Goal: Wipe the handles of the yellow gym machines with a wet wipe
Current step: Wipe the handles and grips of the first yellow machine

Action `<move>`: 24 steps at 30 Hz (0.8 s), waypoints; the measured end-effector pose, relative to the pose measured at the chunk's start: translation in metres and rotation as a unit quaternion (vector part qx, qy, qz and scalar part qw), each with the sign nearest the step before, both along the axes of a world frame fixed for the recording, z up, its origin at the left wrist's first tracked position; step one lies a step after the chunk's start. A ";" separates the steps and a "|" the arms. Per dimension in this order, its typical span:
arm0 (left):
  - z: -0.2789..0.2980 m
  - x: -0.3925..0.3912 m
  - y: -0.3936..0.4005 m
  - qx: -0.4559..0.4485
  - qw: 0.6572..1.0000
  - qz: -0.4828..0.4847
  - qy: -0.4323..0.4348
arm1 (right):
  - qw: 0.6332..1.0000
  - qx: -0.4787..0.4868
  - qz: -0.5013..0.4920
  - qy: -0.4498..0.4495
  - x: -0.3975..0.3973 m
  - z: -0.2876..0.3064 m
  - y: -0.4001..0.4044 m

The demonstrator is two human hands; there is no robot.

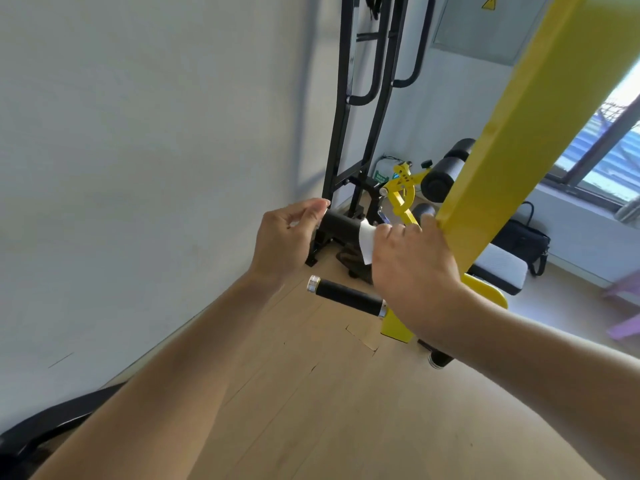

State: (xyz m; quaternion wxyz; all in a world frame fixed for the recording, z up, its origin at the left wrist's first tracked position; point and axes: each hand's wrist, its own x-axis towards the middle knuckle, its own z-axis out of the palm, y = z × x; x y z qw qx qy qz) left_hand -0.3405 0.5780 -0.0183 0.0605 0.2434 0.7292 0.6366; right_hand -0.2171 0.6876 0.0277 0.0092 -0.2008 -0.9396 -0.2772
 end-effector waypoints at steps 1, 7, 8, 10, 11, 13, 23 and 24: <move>0.000 0.000 0.001 -0.002 1.000 -0.002 -0.002 | 1.000 0.000 -0.002 0.004 0.000 0.002 0.000; 0.001 0.005 0.002 0.008 1.000 -0.013 0.005 | 0.968 -0.212 0.082 0.104 -0.043 -0.014 -0.004; 0.001 0.004 0.002 0.009 1.000 -0.012 0.006 | 0.965 -0.235 0.081 0.085 -0.042 -0.008 -0.003; 0.003 0.003 0.003 0.009 1.000 -0.008 -0.002 | 0.952 -0.298 0.069 0.026 -0.036 0.009 0.001; 0.002 0.002 0.003 0.009 1.000 -0.008 -0.009 | 0.951 -0.302 0.067 -0.020 -0.035 0.016 0.004; 0.001 0.001 0.003 0.010 1.000 -0.011 -0.016 | 0.955 -0.281 0.082 -0.056 -0.041 0.019 0.010; 0.010 -0.002 0.002 -0.031 0.999 -0.036 -0.023 | 0.997 -0.024 -0.052 -0.049 -0.006 0.014 -0.003; 0.009 -0.001 0.002 -0.025 0.999 -0.033 -0.027 | 0.997 -0.023 -0.052 -0.044 -0.006 0.013 -0.003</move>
